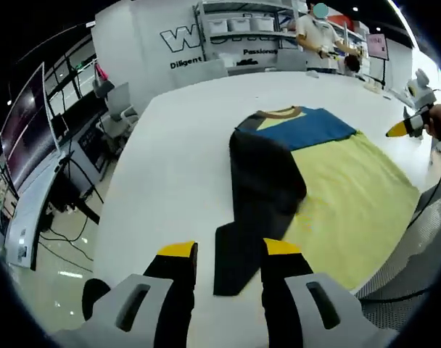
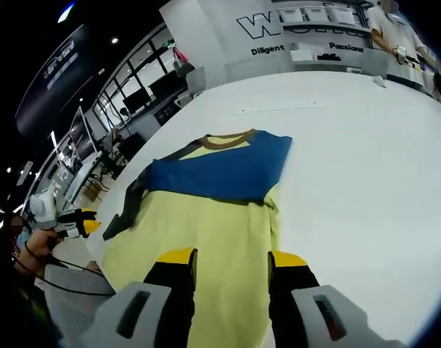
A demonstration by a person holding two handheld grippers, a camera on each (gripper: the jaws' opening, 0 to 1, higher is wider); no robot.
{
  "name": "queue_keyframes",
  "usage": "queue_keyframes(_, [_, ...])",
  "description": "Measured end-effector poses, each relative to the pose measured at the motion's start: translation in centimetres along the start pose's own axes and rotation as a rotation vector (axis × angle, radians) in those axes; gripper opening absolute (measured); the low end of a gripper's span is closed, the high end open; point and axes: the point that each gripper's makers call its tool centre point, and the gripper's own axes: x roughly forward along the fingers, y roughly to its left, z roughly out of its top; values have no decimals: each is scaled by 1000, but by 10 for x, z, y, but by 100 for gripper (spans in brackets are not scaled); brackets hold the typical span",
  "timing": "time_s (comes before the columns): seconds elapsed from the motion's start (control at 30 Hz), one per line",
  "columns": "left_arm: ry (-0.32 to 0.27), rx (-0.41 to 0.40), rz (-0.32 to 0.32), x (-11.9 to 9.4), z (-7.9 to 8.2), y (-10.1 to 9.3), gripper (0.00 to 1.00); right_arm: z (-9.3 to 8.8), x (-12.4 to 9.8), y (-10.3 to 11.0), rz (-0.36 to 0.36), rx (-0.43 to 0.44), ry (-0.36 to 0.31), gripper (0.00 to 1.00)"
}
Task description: Fold the garment on the visible template until the final outline fits inside the template.
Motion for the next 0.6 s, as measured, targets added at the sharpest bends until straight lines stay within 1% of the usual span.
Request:
queue_keyframes(0.07, [1, -17, -10, 3, -6, 1, 34, 0, 0, 1, 1, -1, 2, 34])
queue_keyframes(0.1, [8, -38, -8, 4, -9, 2, 34, 0, 0, 2, 2, -3, 2, 34])
queue_keyframes(0.2, [6, -42, -17, 7, -10, -1, 33, 1, -1, 1, 0, -5, 1, 34])
queue_keyframes(0.37, [23, -53, -34, 17, -16, -7, 32, 1, -1, 1, -3, -6, 2, 34])
queue_keyframes(0.53, [15, -77, -31, 18, -15, -6, 28, 1, -2, 1, -5, -6, 1, 34])
queue_keyframes(0.6, [10, -109, -26, 21, -15, -1, 27, 0, -2, 0, -10, -3, 3, 34])
